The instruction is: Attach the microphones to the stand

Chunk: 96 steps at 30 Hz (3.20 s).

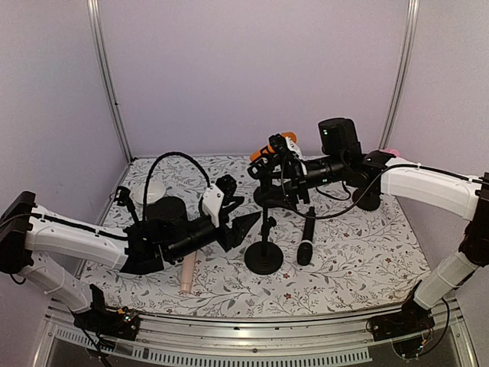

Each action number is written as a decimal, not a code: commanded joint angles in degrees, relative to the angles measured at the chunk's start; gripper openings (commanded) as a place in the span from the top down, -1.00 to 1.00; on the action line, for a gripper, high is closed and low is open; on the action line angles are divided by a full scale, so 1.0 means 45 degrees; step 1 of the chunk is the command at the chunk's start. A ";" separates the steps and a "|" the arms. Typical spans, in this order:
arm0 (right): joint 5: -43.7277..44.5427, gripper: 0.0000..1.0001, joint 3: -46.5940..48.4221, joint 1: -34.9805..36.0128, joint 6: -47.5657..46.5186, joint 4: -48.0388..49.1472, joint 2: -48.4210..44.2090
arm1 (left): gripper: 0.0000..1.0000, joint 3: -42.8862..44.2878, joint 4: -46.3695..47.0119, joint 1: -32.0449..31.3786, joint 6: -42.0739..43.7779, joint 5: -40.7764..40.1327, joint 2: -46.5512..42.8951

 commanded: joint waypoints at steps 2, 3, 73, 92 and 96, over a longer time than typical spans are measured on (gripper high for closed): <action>0.0861 -0.87 -0.0324 -0.0076 -0.1110 -0.2290 -0.1819 | -0.20 0.0248 0.0524 -0.0212 -0.0194 0.0158 0.0085; 0.1034 -0.98 -0.0635 -0.0134 -0.1194 -0.2498 -0.2128 | -0.20 0.0295 0.0531 -0.0239 -0.0230 0.0176 0.0092; 1.0612 -0.55 -0.1542 0.0423 -1.2924 -0.7913 0.3655 | -0.36 -0.1112 -0.0871 -0.0894 -0.1995 -0.2494 -0.1529; 0.6763 0.39 -0.0770 0.0613 -0.9560 -1.0464 0.1380 | -0.35 -0.1280 -0.0868 -0.0926 -0.2031 -0.2280 -0.2022; 0.4661 0.45 0.0204 0.0601 -0.8967 -1.1880 0.0376 | -0.33 -0.0838 -0.1454 -0.0930 -0.1810 -0.2233 -0.2285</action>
